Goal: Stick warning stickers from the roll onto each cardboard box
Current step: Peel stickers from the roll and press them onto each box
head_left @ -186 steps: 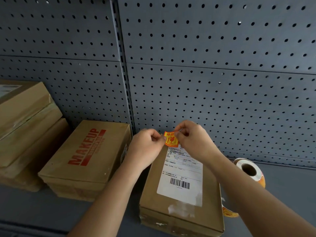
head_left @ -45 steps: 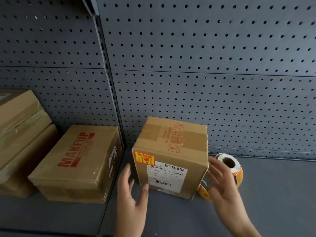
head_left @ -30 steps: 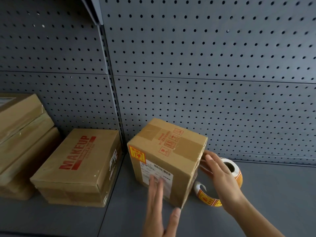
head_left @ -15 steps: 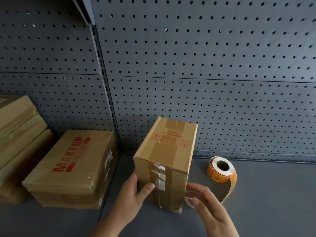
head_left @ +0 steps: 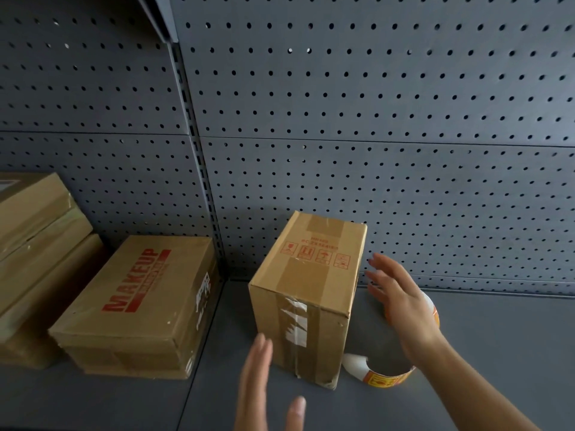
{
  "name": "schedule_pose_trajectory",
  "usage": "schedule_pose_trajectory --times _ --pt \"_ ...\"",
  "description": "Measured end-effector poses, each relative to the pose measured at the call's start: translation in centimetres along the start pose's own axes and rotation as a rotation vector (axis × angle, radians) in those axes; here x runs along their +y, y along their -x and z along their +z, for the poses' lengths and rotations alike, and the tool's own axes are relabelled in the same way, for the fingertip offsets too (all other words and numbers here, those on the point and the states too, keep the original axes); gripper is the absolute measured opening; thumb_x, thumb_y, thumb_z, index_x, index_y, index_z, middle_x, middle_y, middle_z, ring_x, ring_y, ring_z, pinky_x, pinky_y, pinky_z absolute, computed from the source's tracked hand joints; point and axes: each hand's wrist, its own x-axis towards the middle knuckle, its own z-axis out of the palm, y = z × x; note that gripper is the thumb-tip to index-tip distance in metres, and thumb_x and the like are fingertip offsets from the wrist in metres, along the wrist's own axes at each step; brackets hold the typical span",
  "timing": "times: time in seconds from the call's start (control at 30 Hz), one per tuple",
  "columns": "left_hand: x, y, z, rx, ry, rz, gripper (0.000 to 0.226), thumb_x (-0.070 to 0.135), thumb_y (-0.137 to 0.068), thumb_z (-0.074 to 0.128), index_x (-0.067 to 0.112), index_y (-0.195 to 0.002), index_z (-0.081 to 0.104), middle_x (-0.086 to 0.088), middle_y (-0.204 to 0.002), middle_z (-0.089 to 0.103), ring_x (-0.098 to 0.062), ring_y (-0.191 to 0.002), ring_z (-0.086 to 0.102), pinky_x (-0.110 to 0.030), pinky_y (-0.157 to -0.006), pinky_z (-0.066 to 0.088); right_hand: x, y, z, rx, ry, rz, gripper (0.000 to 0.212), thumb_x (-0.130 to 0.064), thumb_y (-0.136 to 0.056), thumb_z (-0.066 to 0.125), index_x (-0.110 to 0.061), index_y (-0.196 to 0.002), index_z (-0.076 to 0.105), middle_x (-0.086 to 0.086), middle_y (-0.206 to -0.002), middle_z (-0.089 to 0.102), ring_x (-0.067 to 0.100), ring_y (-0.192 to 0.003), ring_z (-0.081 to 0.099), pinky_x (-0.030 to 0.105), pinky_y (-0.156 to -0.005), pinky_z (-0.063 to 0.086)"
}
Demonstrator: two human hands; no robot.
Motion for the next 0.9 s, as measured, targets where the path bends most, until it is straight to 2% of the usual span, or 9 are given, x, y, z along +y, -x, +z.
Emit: schedule_pose_trajectory --times 0.07,0.13,0.23,0.37,0.43,0.57,0.73,0.8,0.9 --pt "-0.6 0.5 1.0 -0.086 -0.067 0.071 0.076 0.073 -0.089 0.045 0.046 -0.156 0.02 0.027 -0.164 0.017 0.004 -0.149 0.018 -0.008 -0.114 0.021 0.0 -1.8 0.6 -0.051 -0.001 0.007 0.034 -0.03 -0.106 0.044 -0.038 -0.137 0.056 -0.019 -0.137 0.06 0.005 -0.13 0.053 0.041 -0.119 0.036" --pt "-0.6 0.7 1.9 -0.135 -0.051 0.048 0.08 0.073 -0.088 0.046 0.043 -0.157 0.017 0.025 -0.165 0.014 0.005 -0.15 0.016 -0.005 -0.114 0.017 0.0 -2.7 1.1 -0.1 -0.001 0.026 0.034 -0.038 -0.106 0.042 -0.042 -0.135 0.058 -0.018 -0.136 0.062 0.007 -0.131 0.053 0.043 -0.12 0.033" --pt "-0.3 0.6 2.3 -0.166 -0.009 -0.049 0.084 0.076 -0.082 0.051 0.055 -0.153 0.013 0.031 -0.163 0.006 0.014 -0.146 0.011 0.002 -0.109 0.015 0.1 -2.4 1.6 -0.147 0.042 0.039 0.033 -0.049 -0.103 0.041 -0.04 -0.124 0.065 -0.012 -0.125 0.069 0.012 -0.125 0.058 0.046 -0.117 0.035" --pt "0.1 -0.7 0.8 -0.162 0.006 -0.153 0.09 0.088 -0.074 0.047 0.062 -0.149 0.003 0.04 -0.159 -0.002 0.023 -0.142 0.006 0.008 -0.1 0.019 0.5 -0.3 1.1 -0.118 0.053 0.029 0.023 -0.04 -0.104 0.046 -0.039 -0.111 0.068 -0.008 -0.114 0.072 0.017 -0.12 0.061 0.047 -0.113 0.04" --pt "-0.3 -1.7 -0.2 -0.161 0.013 -0.189 0.095 0.082 -0.075 0.053 0.055 -0.152 0.005 0.04 -0.159 0.004 0.025 -0.14 0.013 0.009 -0.095 0.024 0.7 1.3 0.8 -0.112 0.044 0.019 0.023 -0.03 -0.105 0.048 -0.038 -0.109 0.069 -0.01 -0.111 0.072 0.014 -0.118 0.062 0.042 -0.11 0.043" --pt "-1.1 -4.8 -1.8 -0.262 0.099 -0.326 0.088 0.073 -0.08 0.053 0.056 -0.153 0.006 0.045 -0.15 0.027 0.025 -0.129 0.036 0.002 -0.091 0.034 0.9 4.9 0.6 -0.145 0.074 -0.027 0.029 -0.009 -0.103 0.051 -0.031 -0.117 0.064 -0.021 -0.107 0.071 -0.005 -0.109 0.062 0.011 -0.088 0.047" --pt "-1.5 -8.0 -2.9 -0.381 0.164 -0.383 0.059 0.049 -0.091 0.051 0.053 -0.144 0.027 0.044 -0.127 0.053 0.018 -0.12 0.052 -0.014 -0.1 0.042 1.9 6.2 0.4 -0.163 0.137 -0.05 0.038 -0.005 -0.099 0.057 -0.035 -0.121 0.058 -0.025 -0.106 0.069 -0.006 -0.103 0.064 0.014 -0.074 0.055" --pt "-1.9 -8.6 -3.0 -0.394 0.17 -0.398 0.056 0.046 -0.094 0.049 0.049 -0.147 0.03 0.041 -0.129 0.054 0.016 -0.121 0.052 -0.019 -0.105 0.042 2.0 6.1 0.3 -0.163 0.145 -0.08 0.045 -0.003 -0.097 0.06 -0.037 -0.125 0.055 -0.022 -0.112 0.067 -0.004 -0.109 0.063 0.015 -0.081 0.055" --pt "-2.0 -8.8 -3.0 -0.402 0.145 -0.416 0.05 0.049 -0.097 0.044 0.055 -0.145 0.031 0.043 -0.129 0.054 0.015 -0.122 0.052 -0.017 -0.104 0.042 1.9 5.9 0.4 -0.214 0.156 -0.111 0.055 -0.002 -0.097 0.06 -0.036 -0.138 0.048 -0.012 -0.134 0.061 0.003 -0.129 0.055 0.026 -0.105 0.045"
